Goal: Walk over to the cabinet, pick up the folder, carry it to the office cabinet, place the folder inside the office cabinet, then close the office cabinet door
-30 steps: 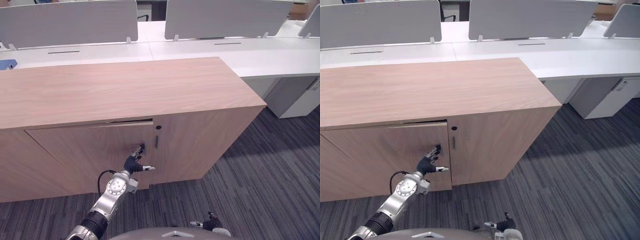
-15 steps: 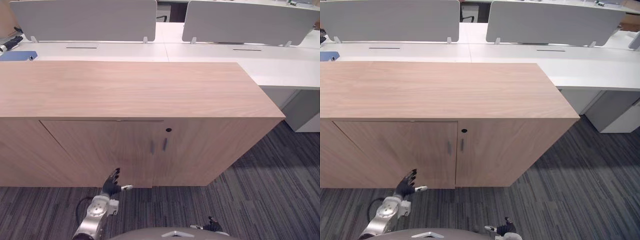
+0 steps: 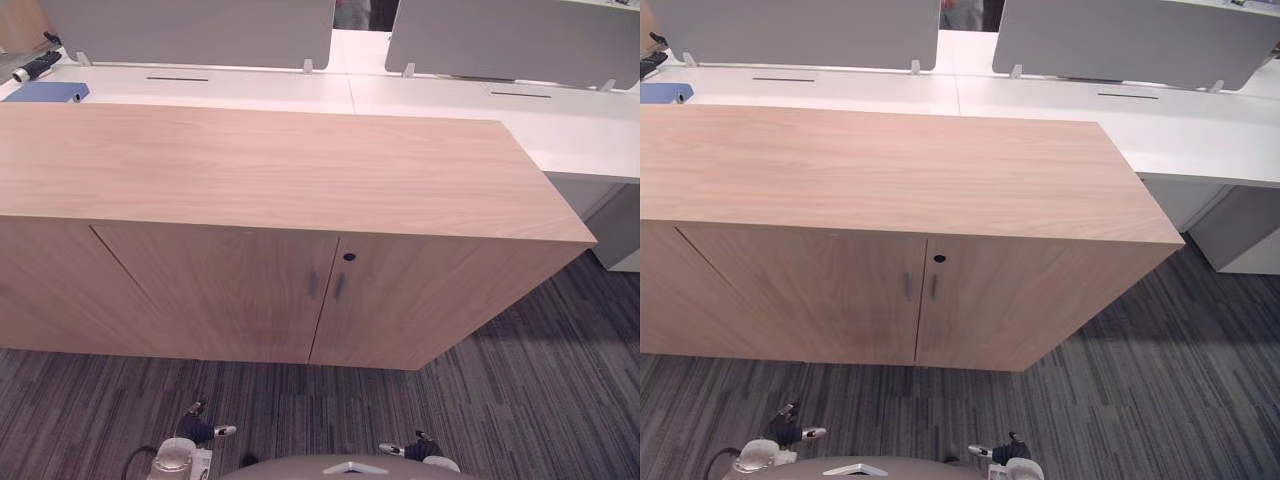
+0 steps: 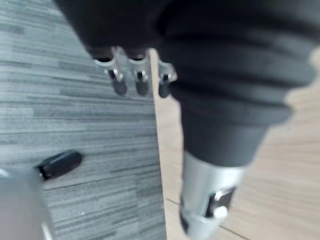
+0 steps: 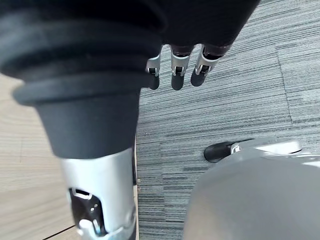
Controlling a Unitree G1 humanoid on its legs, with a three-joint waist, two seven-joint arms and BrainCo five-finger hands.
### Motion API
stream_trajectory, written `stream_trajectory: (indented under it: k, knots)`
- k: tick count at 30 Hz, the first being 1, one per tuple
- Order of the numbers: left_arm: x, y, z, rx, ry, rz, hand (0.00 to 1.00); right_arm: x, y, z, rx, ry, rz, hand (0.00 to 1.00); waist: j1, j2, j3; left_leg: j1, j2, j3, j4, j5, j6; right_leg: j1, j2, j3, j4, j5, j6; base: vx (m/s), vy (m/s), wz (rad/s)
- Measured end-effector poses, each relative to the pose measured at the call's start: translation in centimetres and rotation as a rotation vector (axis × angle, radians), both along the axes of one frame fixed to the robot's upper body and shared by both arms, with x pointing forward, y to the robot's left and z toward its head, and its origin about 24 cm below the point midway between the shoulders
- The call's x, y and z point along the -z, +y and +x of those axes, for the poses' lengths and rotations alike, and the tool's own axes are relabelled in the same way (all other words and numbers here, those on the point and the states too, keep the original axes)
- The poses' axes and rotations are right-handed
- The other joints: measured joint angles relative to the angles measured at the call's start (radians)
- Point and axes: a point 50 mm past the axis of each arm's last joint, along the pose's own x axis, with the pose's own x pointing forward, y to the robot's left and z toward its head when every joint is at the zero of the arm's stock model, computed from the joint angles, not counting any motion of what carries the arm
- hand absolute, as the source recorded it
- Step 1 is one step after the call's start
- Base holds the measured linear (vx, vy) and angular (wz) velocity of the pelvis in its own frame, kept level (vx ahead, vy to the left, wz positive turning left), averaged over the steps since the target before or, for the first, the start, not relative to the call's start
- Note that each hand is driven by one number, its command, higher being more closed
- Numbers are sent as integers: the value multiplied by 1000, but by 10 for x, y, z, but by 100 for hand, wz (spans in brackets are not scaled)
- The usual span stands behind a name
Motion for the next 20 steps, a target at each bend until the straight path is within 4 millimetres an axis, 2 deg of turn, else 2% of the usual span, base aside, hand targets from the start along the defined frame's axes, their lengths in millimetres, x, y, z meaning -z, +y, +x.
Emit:
stream_trajectory:
  k: [6,13,20]
  knots:
    - [4,0,-9,-67,38,-8,0,-1,-1,3,39,-10,9,0,3,0,15,-13,-5,-18,0,1,2,2,-5,-23,-5,-4,2,3,-33,10]
    - [5,-2,-8,-78,35,-14,0,-1,0,5,60,-17,18,0,8,2,24,-12,-6,-39,0,1,4,18,-5,-53,-13,-5,3,6,-43,9]
    - [5,-5,-8,-78,34,-22,0,-3,1,14,61,-36,26,0,18,17,39,-12,-5,-42,0,-2,-1,19,-4,-53,-3,-5,3,-24,-23,1]
